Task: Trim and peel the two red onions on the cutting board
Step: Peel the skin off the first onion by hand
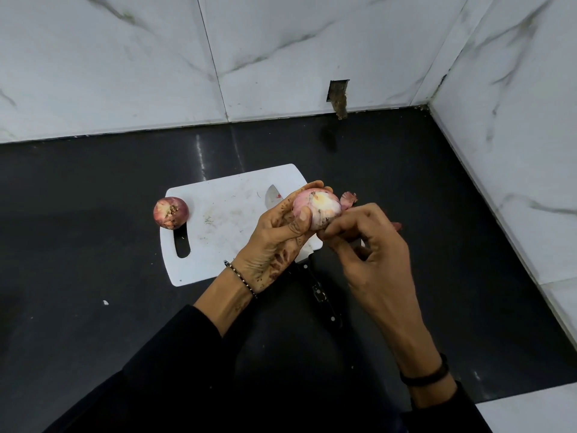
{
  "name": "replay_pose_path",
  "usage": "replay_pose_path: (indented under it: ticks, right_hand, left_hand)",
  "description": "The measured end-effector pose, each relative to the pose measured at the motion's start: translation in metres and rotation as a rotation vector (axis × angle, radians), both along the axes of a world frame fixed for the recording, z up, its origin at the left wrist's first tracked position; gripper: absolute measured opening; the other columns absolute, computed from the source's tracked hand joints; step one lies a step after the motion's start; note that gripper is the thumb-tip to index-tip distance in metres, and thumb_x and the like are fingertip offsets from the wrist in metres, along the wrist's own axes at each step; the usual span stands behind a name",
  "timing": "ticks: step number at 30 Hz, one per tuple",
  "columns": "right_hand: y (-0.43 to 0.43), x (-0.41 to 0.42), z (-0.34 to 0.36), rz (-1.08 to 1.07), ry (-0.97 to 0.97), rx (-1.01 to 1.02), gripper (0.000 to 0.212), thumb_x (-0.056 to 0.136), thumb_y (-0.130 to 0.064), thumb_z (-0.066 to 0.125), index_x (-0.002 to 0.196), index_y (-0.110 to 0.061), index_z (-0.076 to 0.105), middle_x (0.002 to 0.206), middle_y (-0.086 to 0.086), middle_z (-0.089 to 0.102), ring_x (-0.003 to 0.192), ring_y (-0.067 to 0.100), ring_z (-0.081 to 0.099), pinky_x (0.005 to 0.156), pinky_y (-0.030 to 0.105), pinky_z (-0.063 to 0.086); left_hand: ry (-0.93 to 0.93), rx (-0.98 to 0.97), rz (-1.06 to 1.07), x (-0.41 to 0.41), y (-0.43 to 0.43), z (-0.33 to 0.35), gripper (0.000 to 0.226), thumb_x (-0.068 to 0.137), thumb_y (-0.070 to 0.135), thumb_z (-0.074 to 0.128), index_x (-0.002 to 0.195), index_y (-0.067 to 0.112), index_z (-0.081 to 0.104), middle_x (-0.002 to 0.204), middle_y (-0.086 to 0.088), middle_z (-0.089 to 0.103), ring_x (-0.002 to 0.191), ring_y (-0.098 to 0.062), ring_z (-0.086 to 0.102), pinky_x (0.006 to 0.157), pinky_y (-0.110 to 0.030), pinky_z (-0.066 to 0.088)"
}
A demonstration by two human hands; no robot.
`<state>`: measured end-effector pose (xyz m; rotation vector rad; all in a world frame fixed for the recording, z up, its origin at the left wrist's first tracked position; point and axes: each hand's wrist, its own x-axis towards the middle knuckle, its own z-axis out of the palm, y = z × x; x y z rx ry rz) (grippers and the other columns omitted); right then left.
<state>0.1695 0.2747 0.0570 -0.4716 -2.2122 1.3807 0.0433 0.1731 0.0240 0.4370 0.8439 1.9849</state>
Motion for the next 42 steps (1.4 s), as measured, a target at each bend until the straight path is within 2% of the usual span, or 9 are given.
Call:
replay_pose_path:
  ticks: [2,6,15,18,24,31,33,36,42]
  right_hand:
    - [-0.002,-0.001,-0.003,-0.011,0.02,0.018,0.017,0.086,-0.003,0.074,0.084,-0.019,0.068,0.099,-0.012,0.058,0.088,0.009,0.062,0.067,0.034,0.056]
    - [0.001,0.001,0.0,-0.104,0.013,-0.091,0.024,0.082,-0.019,0.08,0.089,-0.028,0.059,0.09,-0.011,0.064,0.079,0.013,0.066,0.064,0.027,0.056]
    - [-0.001,0.01,0.0,-0.087,0.039,-0.051,0.033,0.082,-0.024,0.08,0.104,-0.037,0.059,0.102,-0.012,0.064,0.081,0.016,0.065,0.064,0.019,0.052]
    - [-0.002,0.01,0.001,-0.077,0.045,-0.045,0.033,0.082,-0.023,0.08,0.103,-0.036,0.059,0.103,-0.011,0.063,0.082,0.016,0.065,0.063,0.021,0.053]
    - [-0.006,0.009,0.001,-0.064,0.05,-0.106,0.029,0.084,-0.02,0.079,0.105,-0.03,0.061,0.103,-0.012,0.063,0.083,0.017,0.066,0.065,0.036,0.058]
    - [-0.009,0.006,-0.002,-0.025,0.029,0.038,0.019,0.088,-0.009,0.073,0.089,-0.027,0.066,0.101,-0.014,0.057,0.088,0.01,0.063,0.067,0.023,0.053]
    - [-0.008,0.005,-0.004,-0.051,0.027,0.011,0.017,0.088,-0.014,0.073,0.086,-0.028,0.065,0.099,-0.014,0.058,0.088,0.01,0.064,0.067,0.027,0.055]
    - [-0.005,0.007,-0.003,-0.1,0.0,-0.074,0.018,0.085,-0.028,0.075,0.095,-0.029,0.06,0.098,-0.009,0.064,0.086,0.014,0.067,0.069,0.041,0.059]
    - [-0.005,0.009,0.0,-0.083,-0.013,-0.085,0.031,0.085,-0.026,0.077,0.104,-0.037,0.056,0.103,-0.017,0.062,0.086,0.014,0.069,0.071,0.038,0.06]
  left_hand:
    - [-0.004,0.008,-0.009,-0.001,0.002,0.001,0.08,0.077,0.031,0.081,0.139,-0.003,0.045,0.14,-0.018,0.052,0.129,-0.031,0.053,0.102,-0.032,0.048]
    - [0.005,0.004,-0.012,-0.001,0.005,0.003,0.082,0.078,0.032,0.08,0.141,-0.004,0.042,0.139,-0.017,0.053,0.128,-0.03,0.053,0.097,-0.029,0.05]
    - [0.136,-0.035,-0.009,-0.005,0.002,-0.001,0.071,0.081,0.029,0.077,0.137,-0.001,0.047,0.138,-0.016,0.054,0.134,-0.036,0.047,0.106,-0.037,0.046]
    - [0.173,-0.038,-0.004,-0.005,-0.001,0.002,0.06,0.082,0.024,0.073,0.134,0.002,0.051,0.135,-0.012,0.057,0.132,-0.034,0.05,0.102,-0.034,0.048]
    - [0.209,-0.04,0.005,-0.006,-0.005,0.004,0.064,0.082,0.025,0.076,0.135,0.0,0.05,0.136,-0.012,0.056,0.132,-0.034,0.049,0.102,-0.036,0.047]
    - [0.23,-0.068,0.028,-0.005,-0.005,0.003,0.056,0.086,0.011,0.066,0.136,-0.004,0.048,0.137,-0.014,0.055,0.131,-0.032,0.051,0.103,-0.035,0.046]
    - [0.209,-0.054,0.023,-0.005,-0.003,0.004,0.056,0.084,0.014,0.069,0.135,-0.002,0.05,0.136,-0.014,0.056,0.131,-0.031,0.052,0.104,-0.036,0.046]
    - [0.174,-0.039,0.021,-0.005,0.0,0.005,0.057,0.082,0.019,0.072,0.133,0.001,0.053,0.136,-0.014,0.057,0.131,-0.032,0.051,0.104,-0.036,0.047]
    - [0.16,-0.054,0.022,-0.003,0.001,0.002,0.059,0.08,0.024,0.076,0.132,0.004,0.055,0.134,-0.012,0.059,0.131,-0.034,0.052,0.103,-0.036,0.048]
